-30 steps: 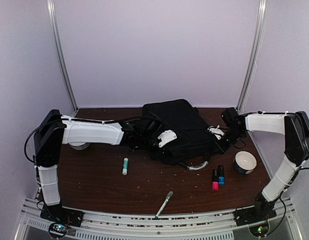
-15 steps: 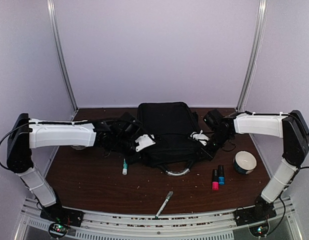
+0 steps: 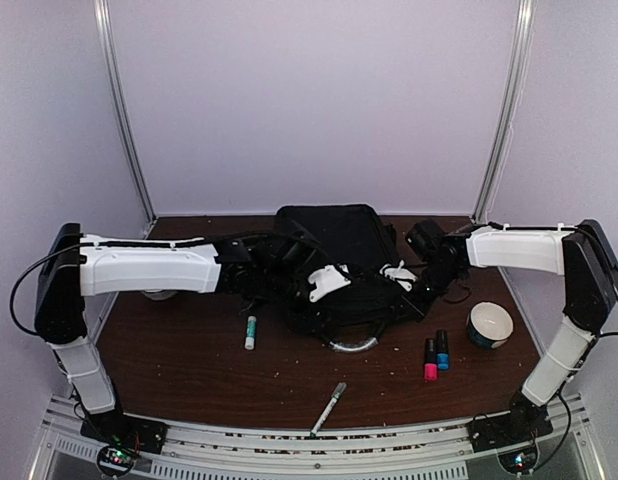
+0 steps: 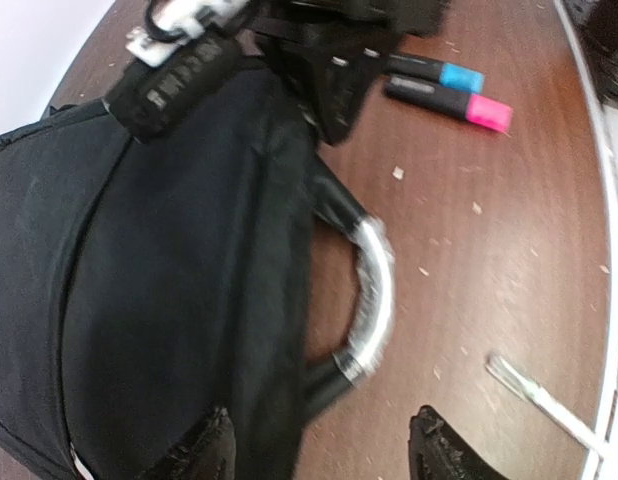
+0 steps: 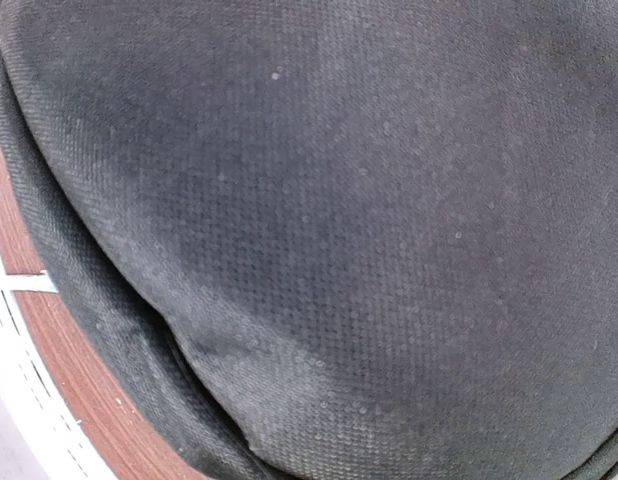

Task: Pack the student bag
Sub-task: Hold the largest pocket of the student bag.

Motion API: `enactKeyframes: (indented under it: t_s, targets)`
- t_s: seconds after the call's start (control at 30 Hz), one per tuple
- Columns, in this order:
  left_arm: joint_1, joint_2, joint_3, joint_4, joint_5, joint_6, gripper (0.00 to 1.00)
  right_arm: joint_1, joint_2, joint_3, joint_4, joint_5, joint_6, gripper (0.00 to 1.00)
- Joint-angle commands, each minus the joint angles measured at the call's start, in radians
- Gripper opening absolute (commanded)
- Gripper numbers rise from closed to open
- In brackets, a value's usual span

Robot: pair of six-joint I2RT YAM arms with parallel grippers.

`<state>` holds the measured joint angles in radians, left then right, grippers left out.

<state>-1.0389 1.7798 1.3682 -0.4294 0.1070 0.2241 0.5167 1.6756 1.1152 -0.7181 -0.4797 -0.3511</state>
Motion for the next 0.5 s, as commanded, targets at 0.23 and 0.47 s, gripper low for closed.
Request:
enactKeyframes:
  t_s: [0.23,0.47]
  targets:
    - [0.005,0.194,0.255,-0.015,0.003,0.031,0.53,0.017,-0.007,0.027,0.053,-0.067,0.015,0.00]
    - [0.005,0.291,0.337,-0.045,-0.011,0.092,0.50,0.017,-0.013,0.013,0.065,-0.070,0.018,0.00]
